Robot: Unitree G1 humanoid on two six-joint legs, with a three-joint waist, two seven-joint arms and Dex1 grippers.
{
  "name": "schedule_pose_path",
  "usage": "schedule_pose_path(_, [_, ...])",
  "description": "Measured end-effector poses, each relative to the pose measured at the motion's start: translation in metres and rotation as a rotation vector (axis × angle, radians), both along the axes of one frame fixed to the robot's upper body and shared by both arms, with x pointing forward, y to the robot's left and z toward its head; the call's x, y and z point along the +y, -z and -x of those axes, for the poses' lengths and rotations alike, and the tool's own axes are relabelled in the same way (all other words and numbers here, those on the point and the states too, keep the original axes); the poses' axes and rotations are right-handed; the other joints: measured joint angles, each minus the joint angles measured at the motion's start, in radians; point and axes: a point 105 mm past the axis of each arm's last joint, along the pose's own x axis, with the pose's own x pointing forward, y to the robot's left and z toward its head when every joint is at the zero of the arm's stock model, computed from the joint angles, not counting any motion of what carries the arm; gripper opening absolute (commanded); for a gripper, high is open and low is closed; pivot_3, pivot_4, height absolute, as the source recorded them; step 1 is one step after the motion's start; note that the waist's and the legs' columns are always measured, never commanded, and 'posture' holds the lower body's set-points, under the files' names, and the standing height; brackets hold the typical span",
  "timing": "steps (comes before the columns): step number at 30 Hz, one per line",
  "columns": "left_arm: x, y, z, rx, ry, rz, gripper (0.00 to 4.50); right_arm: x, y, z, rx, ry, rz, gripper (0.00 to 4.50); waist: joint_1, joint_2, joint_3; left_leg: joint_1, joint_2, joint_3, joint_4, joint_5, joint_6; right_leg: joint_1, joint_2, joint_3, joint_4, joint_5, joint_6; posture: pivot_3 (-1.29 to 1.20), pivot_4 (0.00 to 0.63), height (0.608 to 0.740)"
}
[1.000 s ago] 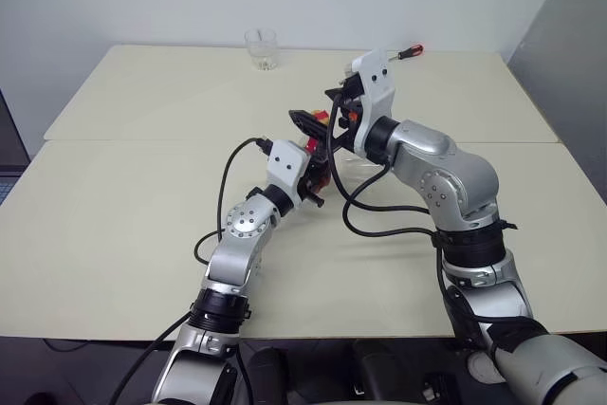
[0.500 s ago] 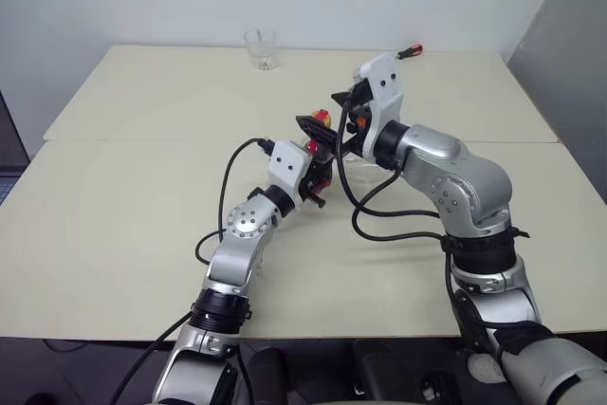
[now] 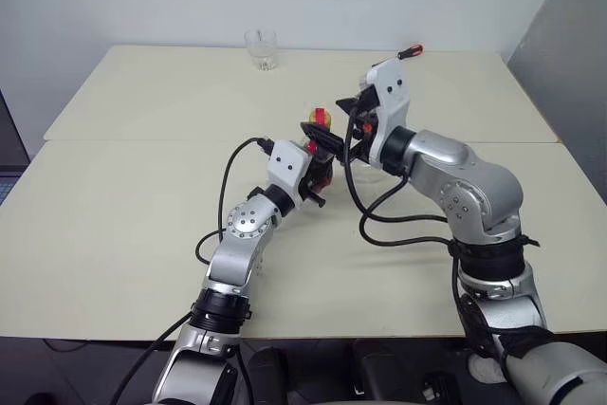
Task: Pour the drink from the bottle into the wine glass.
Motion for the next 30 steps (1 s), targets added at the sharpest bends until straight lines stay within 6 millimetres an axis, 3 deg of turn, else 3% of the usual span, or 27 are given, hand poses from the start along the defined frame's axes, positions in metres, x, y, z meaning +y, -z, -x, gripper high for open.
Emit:
schedule_pose_path(10, [0.000,0.000,0.000,0.000,-0.001,-0.001,0.77,0.006,-0.010,0.016,-0.016,-0.080,-0.027,4.50,0.000,0.000,0.000,0.000,0.000,0.000,0.000,0.000,0.000,0.000,0.000,0.000,0.000,0.000,0.000,0.00,0.150,0.740])
schedule_pose_path(24, [0.001,0.000,0.000,0.000,-0.002,-0.001,0.77,0.008,-0.009,0.018,-0.005,-0.090,-0.030,4.50,0.000,0.000,0.000,0.000,0.000,0.000,0.000,0.000,0.000,0.000,0.000,0.000,0.000,0.000,0.000,0.00,0.150,0.740])
schedule_pose_path(30, [0.001,0.001,0.000,0.004,-0.004,-0.001,0.77,0.007,-0.008,0.016,-0.004,-0.080,-0.026,2.52,0.000,0.000,0.000,0.000,0.000,0.000,0.000,0.000,0.000,0.000,0.000,0.000,0.000,0.000,0.000,0.00,0.150,0.740])
